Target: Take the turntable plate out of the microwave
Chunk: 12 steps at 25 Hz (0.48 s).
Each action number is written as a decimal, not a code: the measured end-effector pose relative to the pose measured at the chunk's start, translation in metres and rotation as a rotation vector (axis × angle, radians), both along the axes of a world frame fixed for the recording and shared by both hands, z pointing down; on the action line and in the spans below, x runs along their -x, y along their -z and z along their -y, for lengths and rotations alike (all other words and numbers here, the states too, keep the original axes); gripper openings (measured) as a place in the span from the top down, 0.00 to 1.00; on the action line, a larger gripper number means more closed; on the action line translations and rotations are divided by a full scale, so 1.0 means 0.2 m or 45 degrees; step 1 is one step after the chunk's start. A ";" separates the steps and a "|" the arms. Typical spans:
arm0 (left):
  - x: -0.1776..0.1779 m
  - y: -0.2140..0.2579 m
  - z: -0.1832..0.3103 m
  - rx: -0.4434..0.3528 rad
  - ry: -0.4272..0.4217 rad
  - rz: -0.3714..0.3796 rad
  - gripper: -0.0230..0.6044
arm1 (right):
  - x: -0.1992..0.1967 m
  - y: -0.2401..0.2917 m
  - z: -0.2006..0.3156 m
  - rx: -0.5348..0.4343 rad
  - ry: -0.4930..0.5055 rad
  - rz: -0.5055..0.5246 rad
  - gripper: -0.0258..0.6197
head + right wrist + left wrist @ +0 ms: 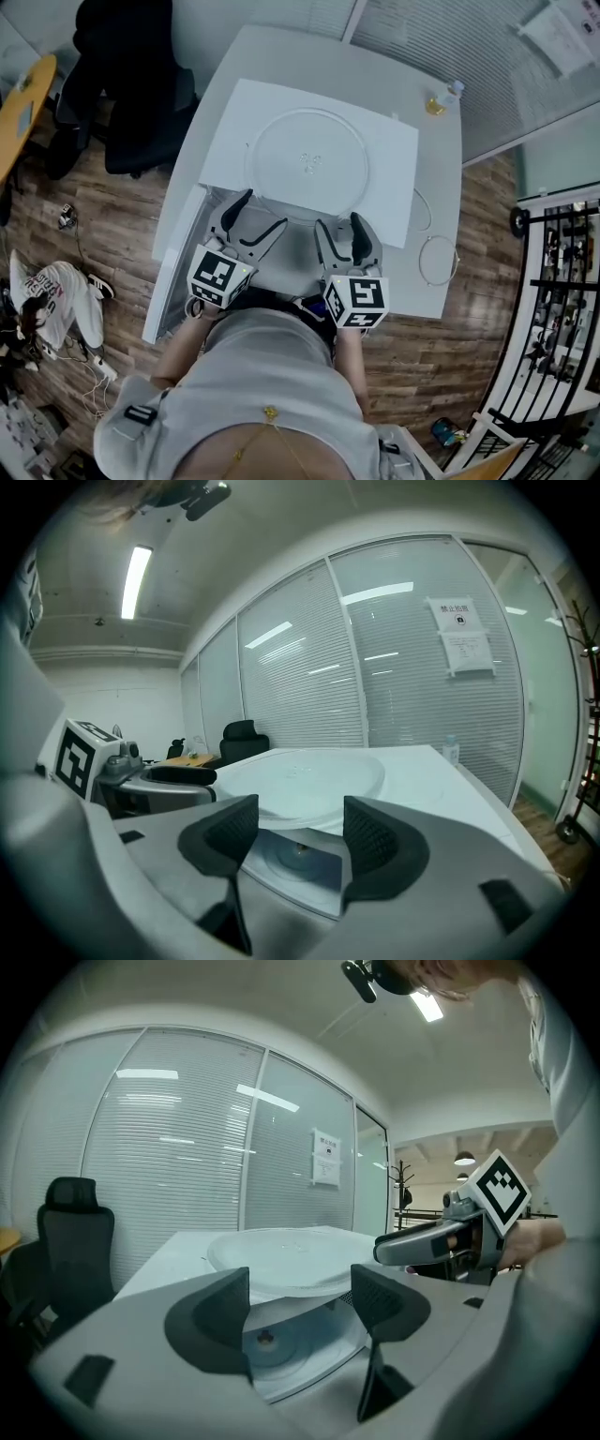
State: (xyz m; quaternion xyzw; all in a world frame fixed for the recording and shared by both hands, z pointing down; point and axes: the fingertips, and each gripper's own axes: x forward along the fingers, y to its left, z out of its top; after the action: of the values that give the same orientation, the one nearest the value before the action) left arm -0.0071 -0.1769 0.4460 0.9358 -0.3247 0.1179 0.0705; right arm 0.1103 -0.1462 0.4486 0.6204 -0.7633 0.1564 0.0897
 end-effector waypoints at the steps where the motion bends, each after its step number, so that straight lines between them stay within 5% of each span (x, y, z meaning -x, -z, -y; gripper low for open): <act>1: 0.00 0.00 0.02 -0.002 -0.003 0.000 0.43 | 0.00 0.00 0.01 0.002 -0.003 -0.002 0.54; 12: -0.03 -0.03 0.15 0.047 -0.032 0.022 0.43 | 0.00 0.00 0.16 0.092 -0.070 -0.198 0.54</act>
State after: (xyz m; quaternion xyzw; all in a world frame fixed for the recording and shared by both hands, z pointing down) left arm -0.0001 -0.2061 0.4523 0.9373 -0.3112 0.1328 0.0832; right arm 0.1097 -0.1783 0.4492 0.6478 -0.7306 0.1376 0.1665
